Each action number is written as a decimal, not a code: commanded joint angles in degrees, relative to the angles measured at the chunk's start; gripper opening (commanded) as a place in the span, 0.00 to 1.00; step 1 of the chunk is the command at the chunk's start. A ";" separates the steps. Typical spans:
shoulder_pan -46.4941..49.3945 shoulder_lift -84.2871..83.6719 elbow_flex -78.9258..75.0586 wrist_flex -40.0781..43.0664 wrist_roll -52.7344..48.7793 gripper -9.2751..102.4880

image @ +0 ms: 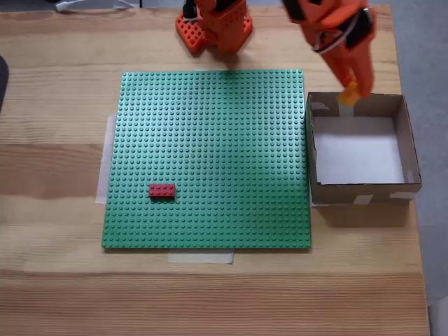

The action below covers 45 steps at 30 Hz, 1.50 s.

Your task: Pick the yellow lego block and put it in the box.

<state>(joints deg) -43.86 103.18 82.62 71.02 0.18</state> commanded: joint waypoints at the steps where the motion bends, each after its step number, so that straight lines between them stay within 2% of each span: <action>1: -1.49 2.46 1.49 -4.83 -0.35 0.08; 13: -2.64 -4.48 6.59 -12.13 0.44 0.08; 30: -3.60 -33.57 -15.91 -6.06 -1.05 0.08; 39: -4.31 -40.96 -16.52 -5.80 0.00 0.08; 45: -3.87 -41.13 -12.48 -10.37 -1.14 0.08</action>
<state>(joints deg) -47.72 61.52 69.52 62.67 -0.35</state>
